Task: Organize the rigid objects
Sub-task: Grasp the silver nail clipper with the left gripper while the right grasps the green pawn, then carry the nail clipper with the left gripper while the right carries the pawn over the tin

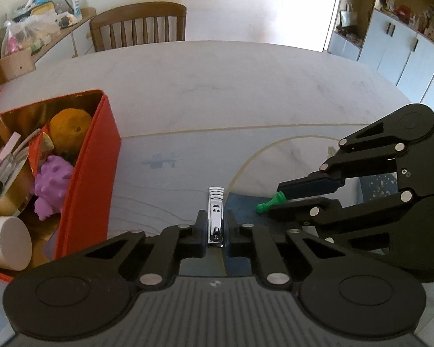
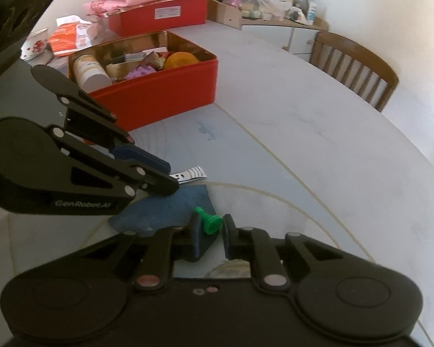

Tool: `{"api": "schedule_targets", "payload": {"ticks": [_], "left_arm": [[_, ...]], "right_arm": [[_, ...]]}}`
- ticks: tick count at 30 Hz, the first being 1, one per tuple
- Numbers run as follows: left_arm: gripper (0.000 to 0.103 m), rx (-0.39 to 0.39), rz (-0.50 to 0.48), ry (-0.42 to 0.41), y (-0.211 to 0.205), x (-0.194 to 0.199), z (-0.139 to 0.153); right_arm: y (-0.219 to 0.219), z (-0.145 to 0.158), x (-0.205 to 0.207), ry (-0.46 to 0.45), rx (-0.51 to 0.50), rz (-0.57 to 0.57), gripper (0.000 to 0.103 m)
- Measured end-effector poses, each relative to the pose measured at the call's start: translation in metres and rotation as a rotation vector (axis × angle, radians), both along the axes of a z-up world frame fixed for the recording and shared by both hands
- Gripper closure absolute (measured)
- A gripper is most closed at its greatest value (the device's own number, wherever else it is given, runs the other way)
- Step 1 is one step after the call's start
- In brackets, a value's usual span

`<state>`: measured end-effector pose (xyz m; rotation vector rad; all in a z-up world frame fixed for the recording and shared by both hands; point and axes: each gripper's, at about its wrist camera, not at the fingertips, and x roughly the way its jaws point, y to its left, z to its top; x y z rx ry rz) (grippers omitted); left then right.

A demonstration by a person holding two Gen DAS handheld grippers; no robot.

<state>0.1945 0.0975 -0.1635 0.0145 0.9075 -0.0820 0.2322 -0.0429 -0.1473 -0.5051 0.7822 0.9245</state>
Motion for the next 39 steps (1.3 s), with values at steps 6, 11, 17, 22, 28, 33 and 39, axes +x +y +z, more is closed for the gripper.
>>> {"api": "schedule_targets", "payload": {"ticks": [6,11,17,22,28,33,39], "left_arm": [[0.092,-0.013,0.011,0.003,0.001,-0.003,0.003],[0.092,-0.03,0.01,0.006,0.003,-0.011,0.009],[0.092,-0.075,0.008,0.023,0.011,-0.028,0.018],[0.093,-0.119,0.012,0.034,0.019,-0.041,0.028],[0.093,-0.15,0.025,0.042,0.032,-0.053,0.04],[0.093,-0.157,0.025,0.01,0.043,-0.062,0.058],[0.093,-0.158,0.014,-0.054,0.058,-0.068,0.084]], "right_arm": [[-0.013,0.007,-0.009,0.026,0.023,-0.124,0.089],[-0.023,0.018,-0.021,0.047,0.05,-0.199,0.089],[-0.032,0.032,-0.042,0.075,0.093,-0.244,0.089],[-0.032,0.039,-0.056,0.098,0.115,-0.265,0.089],[-0.027,0.047,-0.07,0.111,0.13,-0.289,0.089],[-0.016,0.061,-0.077,0.089,0.146,-0.286,0.089],[0.005,0.08,-0.076,0.041,0.158,-0.279,0.089]]}}
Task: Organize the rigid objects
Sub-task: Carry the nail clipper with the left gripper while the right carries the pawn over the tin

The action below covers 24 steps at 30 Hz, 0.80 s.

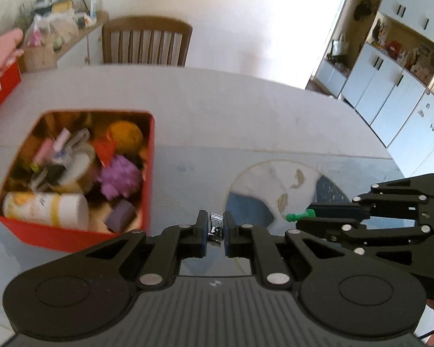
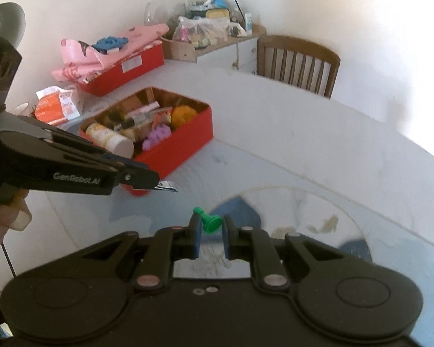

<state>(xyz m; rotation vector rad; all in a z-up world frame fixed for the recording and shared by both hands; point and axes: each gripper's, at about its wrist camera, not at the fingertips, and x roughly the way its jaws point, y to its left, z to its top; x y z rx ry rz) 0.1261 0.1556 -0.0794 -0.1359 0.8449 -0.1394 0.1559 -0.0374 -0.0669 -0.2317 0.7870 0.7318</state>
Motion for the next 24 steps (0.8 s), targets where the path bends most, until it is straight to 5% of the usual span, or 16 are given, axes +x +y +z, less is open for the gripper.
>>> {"api": "schedule_targets", "payload": {"ticks": [12,24], "left_arm": [[0.093,0.019,0.073,-0.125,0.072,0.007,0.039],[0.093,0.031,0.142,-0.135,0.157,0.038,0.029]], "right_arm": [[0.074,0.027,0.007,-0.079,-0.013,0.029,0.089],[0.158,0.006,0.022,-0.011,-0.09,0.074,0.089]]}}
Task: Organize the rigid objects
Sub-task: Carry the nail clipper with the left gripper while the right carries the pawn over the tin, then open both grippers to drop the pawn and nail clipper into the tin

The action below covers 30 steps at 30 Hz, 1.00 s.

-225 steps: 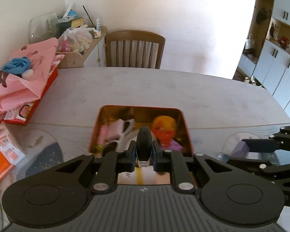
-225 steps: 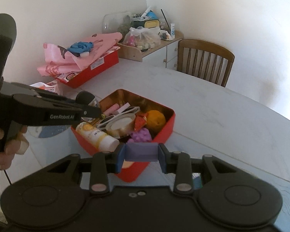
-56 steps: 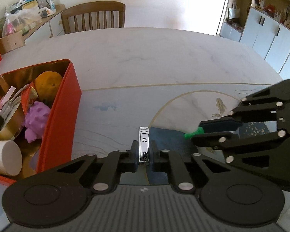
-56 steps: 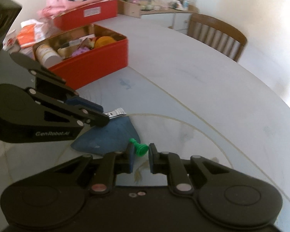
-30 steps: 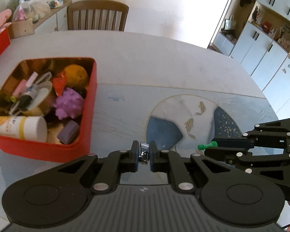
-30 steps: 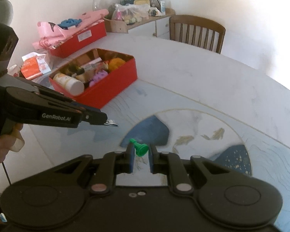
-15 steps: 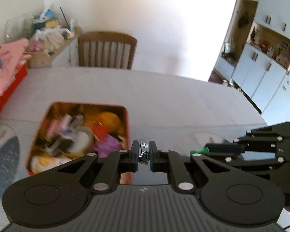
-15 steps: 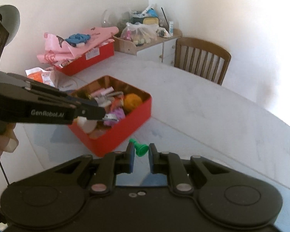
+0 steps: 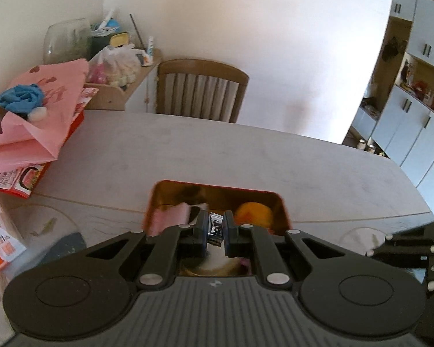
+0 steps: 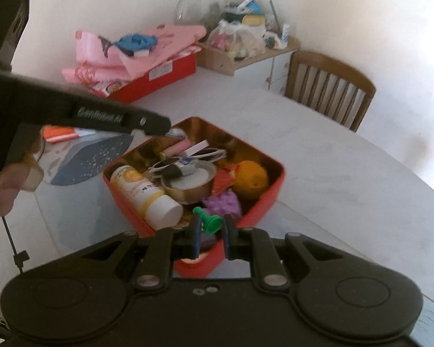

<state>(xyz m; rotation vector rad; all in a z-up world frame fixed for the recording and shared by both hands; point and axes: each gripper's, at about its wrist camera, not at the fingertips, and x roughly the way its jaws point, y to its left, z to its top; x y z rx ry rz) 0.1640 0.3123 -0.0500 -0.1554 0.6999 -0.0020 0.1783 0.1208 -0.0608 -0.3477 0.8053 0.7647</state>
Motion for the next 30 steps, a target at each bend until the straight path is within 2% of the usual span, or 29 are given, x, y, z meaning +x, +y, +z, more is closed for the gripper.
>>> {"api": "schedule_targets", "payload": {"ticks": [8,13,22,24,30], "left_arm": [[0.093,0.026,-0.002,0.024,0.023,0.026,-0.026],[0.093,0.019,-0.018,0.053,0.028,0.039,-0.041],[0.093,-0.006,-0.046,0.097,0.032,0.049,-0.059],[0.093,-0.009,-0.05,0.112,0.032,0.05,-0.062],[0.093,-0.006,-0.065,0.136,0.032,0.047,-0.067]], "right_arm": [[0.044,-0.027,0.014,0.035,-0.099,0.004,0.089],[0.053,-0.041,0.02,0.052,-0.151,-0.011,0.089],[0.065,-0.051,0.021,0.066,-0.175,-0.007,0.088],[0.067,-0.052,0.018,0.057,-0.183,-0.001,0.084],[0.068,-0.049,0.014,0.05,-0.17,-0.022,0.083]]}}
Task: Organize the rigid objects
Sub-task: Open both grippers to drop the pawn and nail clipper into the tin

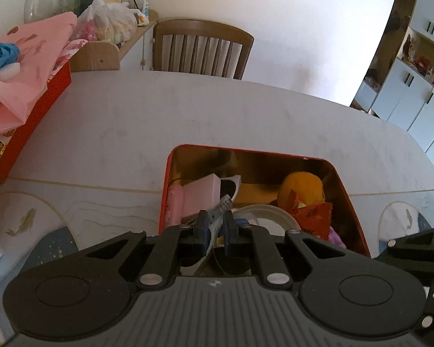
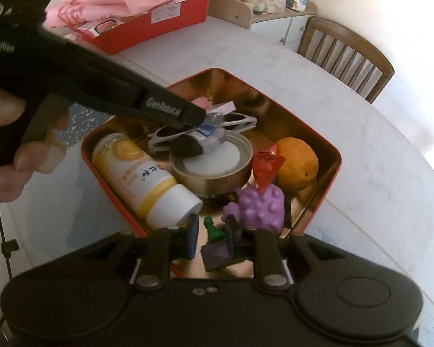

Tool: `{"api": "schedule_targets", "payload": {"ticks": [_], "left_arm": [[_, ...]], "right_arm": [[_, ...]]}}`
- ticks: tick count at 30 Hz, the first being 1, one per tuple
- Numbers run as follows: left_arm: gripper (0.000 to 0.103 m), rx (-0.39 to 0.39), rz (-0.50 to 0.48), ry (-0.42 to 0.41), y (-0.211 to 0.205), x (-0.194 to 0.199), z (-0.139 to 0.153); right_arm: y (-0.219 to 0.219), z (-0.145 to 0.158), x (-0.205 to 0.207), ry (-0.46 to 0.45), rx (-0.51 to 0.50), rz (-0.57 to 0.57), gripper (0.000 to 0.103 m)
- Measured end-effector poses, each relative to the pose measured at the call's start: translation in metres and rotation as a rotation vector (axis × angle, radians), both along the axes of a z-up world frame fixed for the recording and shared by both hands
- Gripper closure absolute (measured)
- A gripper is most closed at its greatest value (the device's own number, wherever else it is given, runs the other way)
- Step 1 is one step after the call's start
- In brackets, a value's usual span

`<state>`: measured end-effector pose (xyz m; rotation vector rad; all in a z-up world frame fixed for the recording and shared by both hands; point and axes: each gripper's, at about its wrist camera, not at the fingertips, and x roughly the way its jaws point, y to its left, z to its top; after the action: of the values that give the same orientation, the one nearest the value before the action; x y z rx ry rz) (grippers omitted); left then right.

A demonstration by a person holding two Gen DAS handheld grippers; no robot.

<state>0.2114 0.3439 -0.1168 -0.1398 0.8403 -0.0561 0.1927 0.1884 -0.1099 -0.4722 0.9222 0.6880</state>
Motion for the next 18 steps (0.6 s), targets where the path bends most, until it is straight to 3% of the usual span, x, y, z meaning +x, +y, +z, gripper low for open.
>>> {"api": "schedule_targets", "payload": {"ticks": [7,11,18], "left_arm": [[0.093,0.004,-0.023,-0.008,-0.004,-0.009,0.005],[0.092,0.007,-0.027,-0.014,-0.008,-0.018,0.012],[0.088,0.014,-0.029,-0.012,-0.013,-0.035,0.024]], "right_arm": [[-0.013,0.016,-0.001,-0.005,0.075,-0.055,0.077],[-0.024,0.027,-0.003,-0.017,0.126,-0.102,0.067],[-0.044,0.044,-0.007,-0.045,0.2,-0.163,0.059]]}}
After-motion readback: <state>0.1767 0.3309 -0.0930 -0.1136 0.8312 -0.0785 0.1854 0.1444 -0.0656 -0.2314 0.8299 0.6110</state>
